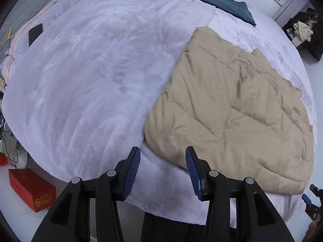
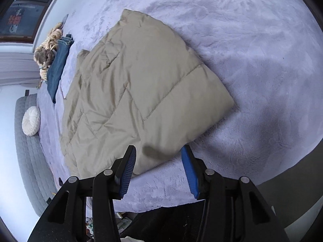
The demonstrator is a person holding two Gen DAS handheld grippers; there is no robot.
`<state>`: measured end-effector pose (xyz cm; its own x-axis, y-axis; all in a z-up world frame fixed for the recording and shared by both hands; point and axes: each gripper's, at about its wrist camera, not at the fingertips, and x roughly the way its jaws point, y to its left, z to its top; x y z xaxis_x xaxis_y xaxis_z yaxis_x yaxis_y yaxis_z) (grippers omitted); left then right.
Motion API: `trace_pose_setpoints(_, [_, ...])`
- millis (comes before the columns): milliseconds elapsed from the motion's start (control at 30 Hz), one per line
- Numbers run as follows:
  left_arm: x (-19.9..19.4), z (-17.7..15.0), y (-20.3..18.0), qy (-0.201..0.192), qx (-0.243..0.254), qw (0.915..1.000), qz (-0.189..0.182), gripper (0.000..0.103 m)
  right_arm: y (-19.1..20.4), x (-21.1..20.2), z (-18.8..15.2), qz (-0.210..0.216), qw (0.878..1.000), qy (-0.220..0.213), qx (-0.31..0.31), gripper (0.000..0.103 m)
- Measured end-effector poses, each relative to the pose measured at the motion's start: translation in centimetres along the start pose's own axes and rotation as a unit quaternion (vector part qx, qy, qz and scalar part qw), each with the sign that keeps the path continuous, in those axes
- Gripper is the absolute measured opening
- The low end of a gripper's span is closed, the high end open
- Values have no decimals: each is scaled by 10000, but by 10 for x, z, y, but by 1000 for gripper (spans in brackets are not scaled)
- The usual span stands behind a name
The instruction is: Fold large clothes
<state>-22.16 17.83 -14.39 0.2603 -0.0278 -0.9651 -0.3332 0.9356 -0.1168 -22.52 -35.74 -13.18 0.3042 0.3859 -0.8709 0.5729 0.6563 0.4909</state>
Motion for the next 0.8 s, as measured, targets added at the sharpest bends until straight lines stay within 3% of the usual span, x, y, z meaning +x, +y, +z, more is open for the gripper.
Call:
trace_pose_setpoints(200, [-27, -7, -33, -33, 314, 9990, -302, 49, 15, -5, -11, 161, 9984, 170, -521, 59])
trace_pose_setpoints(233, [-29, -7, -39, -23, 366, 9988, -314, 56, 19, -5, -13, 161, 9981, 185, -571, 62])
trace_pose_setpoints(267, [-30, -6, -44, -7, 414, 9986, -319, 82, 22, -5, -15, 171, 9978, 198, -616, 64])
trace_pose_setpoints(333, [-35, -2, -51, -147, 496, 9983, -256, 97, 25, -8, -19, 228, 9971, 200, -697, 67])
trace_pose_setpoints(700, [-23, 44, -45, 22, 1036, 9942, -298, 98, 88, 30, -32, 342, 9955, 227, -856, 68])
trace_pose_setpoints(800, [-15, 58, -43, 119, 1213, 9922, -271, 98, 110, 40, -37, 366, 9952, 132, -901, 82])
